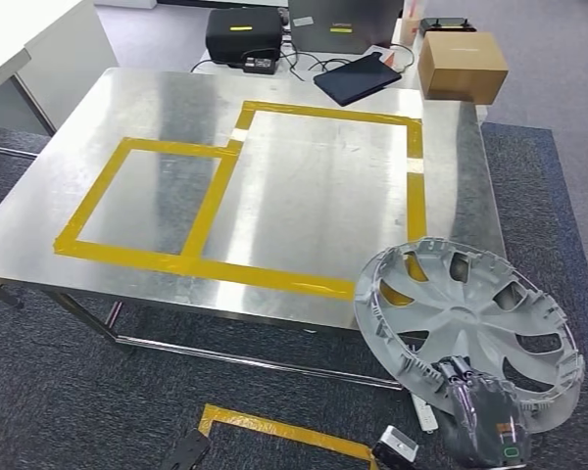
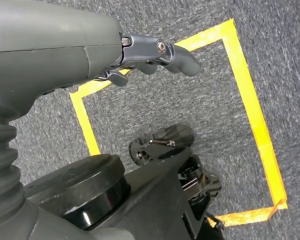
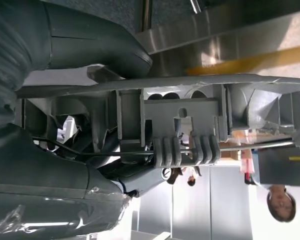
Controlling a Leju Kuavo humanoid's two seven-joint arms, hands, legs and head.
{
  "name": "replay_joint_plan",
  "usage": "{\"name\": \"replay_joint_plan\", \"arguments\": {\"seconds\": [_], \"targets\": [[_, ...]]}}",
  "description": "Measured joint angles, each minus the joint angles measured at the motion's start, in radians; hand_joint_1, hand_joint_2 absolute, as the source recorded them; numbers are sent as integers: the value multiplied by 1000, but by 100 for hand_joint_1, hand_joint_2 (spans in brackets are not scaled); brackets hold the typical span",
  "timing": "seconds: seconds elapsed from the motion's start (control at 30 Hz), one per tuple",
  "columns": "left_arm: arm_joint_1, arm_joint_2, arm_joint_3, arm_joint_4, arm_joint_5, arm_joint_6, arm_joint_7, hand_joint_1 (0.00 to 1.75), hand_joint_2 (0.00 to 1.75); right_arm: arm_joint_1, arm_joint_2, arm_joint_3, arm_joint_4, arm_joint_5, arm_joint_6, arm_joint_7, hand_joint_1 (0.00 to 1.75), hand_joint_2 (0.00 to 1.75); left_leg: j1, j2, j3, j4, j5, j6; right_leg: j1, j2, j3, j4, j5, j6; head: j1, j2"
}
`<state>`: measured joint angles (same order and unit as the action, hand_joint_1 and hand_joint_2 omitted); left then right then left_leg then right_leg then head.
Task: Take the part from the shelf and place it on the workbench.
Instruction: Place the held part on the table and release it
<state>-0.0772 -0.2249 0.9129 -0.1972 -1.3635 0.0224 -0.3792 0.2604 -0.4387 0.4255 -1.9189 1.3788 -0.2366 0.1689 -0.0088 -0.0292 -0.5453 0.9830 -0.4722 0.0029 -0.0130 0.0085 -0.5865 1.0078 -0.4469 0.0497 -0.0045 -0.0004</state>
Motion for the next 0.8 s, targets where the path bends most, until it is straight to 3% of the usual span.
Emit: {"name": "replay_joint_plan", "arguments": {"seconds": [0.1,0.23,0.3,0.37,0.4,0.43,0.47,0.53,0.6,0.7,0.73,0.8], "targets": [[-2,13,0,0,2,-12,-7,0,175,4,-5,3,13,-1,16,14,175,175,-3,0,0,1,-5,10,-3,0,4,-5,-1,8,0,0],[-5,23,0,0,4,-9,-8,0,175,8,-17,7,31,0,28,33,175,175,0,-1,22,-22,-13,35,-4,-1,2,26,4,28,3,0],[-6,25,0,0,4,-7,-8,0,175,8,-23,10,39,6,33,41,175,175,3,0,41,-26,-17,40,-5,-2,-41,106,-39,31,9,0],[-5,26,1,0,5,-5,-8,0,175,12,-28,17,48,14,38,49,175,175,3,1,54,-25,-25,38,-5,-2,-117,234,-88,32,12,0],[-5,27,1,0,5,-4,-8,0,175,14,-30,21,53,16,40,50,175,175,4,1,62,-24,-31,35,-6,-2,-147,274,-95,33,12,0],[-4,27,1,0,6,-4,-8,0,175,16,-32,26,57,19,43,51,175,175,5,1,71,-24,-39,32,-7,-3,-161,280,-87,35,12,0],[-3,27,1,0,6,-3,-8,0,175,17,-34,30,61,21,47,51,175,175,8,0,83,-24,-49,28,-9,-3,-155,244,-63,39,12,0],[-2,28,1,0,7,-2,-8,0,175,16,-37,38,68,25,55,51,175,175,13,-2,112,-23,-73,17,-14,-5,-109,116,8,50,13,0],[-4,30,1,0,10,-1,-8,0,175,12,-40,48,76,29,63,50,175,175,14,-1,133,-25,-96,2,-11,-6,-73,38,38,39,13,0],[-11,32,1,0,12,1,-8,0,175,4,-42,58,81,33,68,48,175,175,16,2,135,-1,-93,-17,-6,1,-51,33,19,0,10,0],[-14,32,1,0,12,2,-8,0,175,1,-42,59,81,34,68,48,175,175,17,5,114,42,-75,-23,-7,1,-43,31,11,-8,9,0],[-19,32,1,0,12,2,-8,0,175,-3,-43,62,82,36,70,47,175,175,17,13,24,174,-57,-33,-9,0,-17,22,-7,-20,6,0]]}}
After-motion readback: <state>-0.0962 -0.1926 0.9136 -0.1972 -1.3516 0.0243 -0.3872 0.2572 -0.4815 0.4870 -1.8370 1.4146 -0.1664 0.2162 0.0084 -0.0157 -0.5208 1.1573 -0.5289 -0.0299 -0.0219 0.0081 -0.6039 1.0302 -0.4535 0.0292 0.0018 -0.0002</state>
